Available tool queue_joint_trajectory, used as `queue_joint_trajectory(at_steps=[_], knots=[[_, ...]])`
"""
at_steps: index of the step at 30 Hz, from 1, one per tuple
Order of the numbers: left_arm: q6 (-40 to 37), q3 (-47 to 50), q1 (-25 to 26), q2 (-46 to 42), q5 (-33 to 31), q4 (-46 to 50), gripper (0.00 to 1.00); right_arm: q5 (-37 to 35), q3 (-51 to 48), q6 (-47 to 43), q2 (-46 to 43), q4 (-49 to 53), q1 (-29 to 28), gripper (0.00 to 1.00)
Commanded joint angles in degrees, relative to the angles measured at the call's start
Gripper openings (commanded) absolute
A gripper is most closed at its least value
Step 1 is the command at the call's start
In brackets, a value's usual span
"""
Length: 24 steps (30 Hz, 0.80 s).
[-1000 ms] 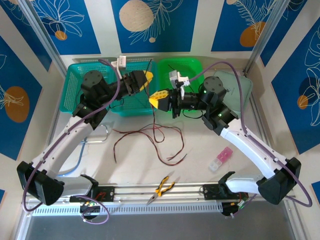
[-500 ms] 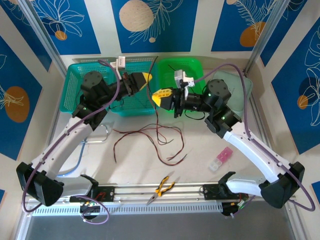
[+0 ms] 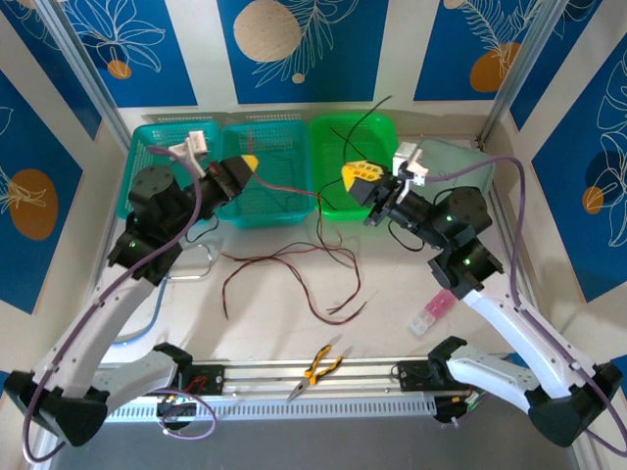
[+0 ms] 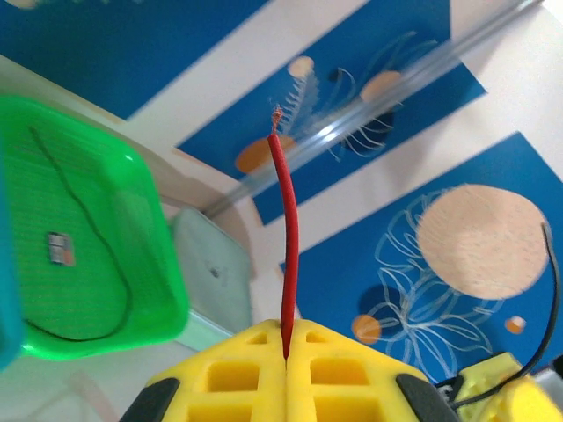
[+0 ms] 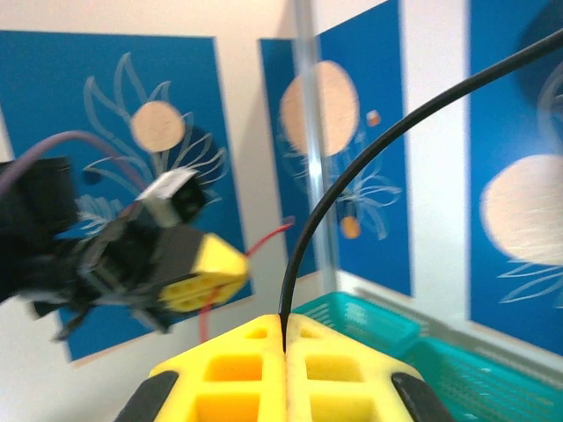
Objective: Untangle the cables
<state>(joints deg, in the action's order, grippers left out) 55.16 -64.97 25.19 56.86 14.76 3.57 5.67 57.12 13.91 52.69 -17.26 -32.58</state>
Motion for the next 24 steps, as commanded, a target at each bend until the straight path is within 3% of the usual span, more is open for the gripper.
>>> queue_joint_trajectory(at_steps=[1, 8, 15, 24], knots=[[-6.0, 1.5, -1.3, -4.2, -6.6, 8.8, 0.0, -9.6, -0.7, -2.3, -3.1, -1.4, 2.5, 0.0], [-9.5, 7.7, -4.5, -14.2, -9.7, 20.8, 0.0, -8.9, 0.7, -3.1, -6.0, 2.7, 10.1, 0.0], [-13.7, 7.5, -7.6, -20.8, -14.5, 31.0, 0.0, -7.3, 3.7, -2.8, -6.6, 6.1, 17.1, 0.0], [-16.1, 7.4, -7.9, -25.4, -22.7, 35.3, 0.0, -10.6, 6.3, -2.6, -7.5, 9.3, 24.3, 0.0]])
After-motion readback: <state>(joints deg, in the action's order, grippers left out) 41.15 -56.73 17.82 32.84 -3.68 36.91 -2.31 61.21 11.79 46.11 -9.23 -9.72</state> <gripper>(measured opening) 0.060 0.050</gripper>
